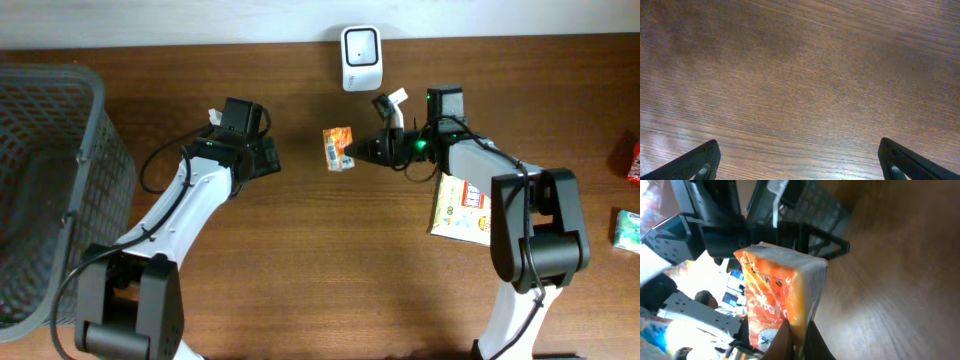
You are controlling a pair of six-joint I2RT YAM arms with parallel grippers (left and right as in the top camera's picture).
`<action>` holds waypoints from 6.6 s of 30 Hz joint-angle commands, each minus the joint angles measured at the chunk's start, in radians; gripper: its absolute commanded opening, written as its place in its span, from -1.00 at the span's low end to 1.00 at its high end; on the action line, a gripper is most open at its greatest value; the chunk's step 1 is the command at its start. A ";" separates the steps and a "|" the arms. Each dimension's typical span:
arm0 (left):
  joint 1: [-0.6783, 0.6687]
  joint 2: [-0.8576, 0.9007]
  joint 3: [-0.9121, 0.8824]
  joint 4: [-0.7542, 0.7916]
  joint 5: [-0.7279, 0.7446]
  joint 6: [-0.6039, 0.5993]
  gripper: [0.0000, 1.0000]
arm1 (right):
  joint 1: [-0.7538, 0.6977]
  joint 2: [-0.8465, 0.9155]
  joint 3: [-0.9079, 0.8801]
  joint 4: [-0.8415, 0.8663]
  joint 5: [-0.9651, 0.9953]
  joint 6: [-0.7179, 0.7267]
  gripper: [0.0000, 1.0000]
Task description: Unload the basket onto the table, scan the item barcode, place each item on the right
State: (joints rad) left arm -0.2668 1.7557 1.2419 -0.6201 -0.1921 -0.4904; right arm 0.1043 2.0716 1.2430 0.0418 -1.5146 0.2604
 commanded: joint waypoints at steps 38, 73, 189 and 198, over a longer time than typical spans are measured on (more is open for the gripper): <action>-0.005 -0.015 -0.001 -0.002 -0.011 0.013 0.98 | 0.151 0.055 0.608 -0.298 1.867 -1.027 -0.92; -0.005 -0.015 -0.001 -0.003 -0.011 0.013 0.98 | -0.747 0.021 0.604 -1.012 1.671 -0.155 0.97; -0.371 0.472 0.333 -0.167 0.404 0.030 -1.00 | -0.282 -0.216 0.444 -1.153 1.224 -0.028 0.97; -0.286 0.473 0.639 -0.351 0.328 0.072 -1.00 | -0.282 -0.216 0.444 -1.153 1.224 -0.028 0.97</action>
State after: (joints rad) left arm -0.5571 2.2173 1.7489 -0.9009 0.1352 -0.4412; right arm -0.1761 1.8637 1.6718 -1.1114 -0.3027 0.2356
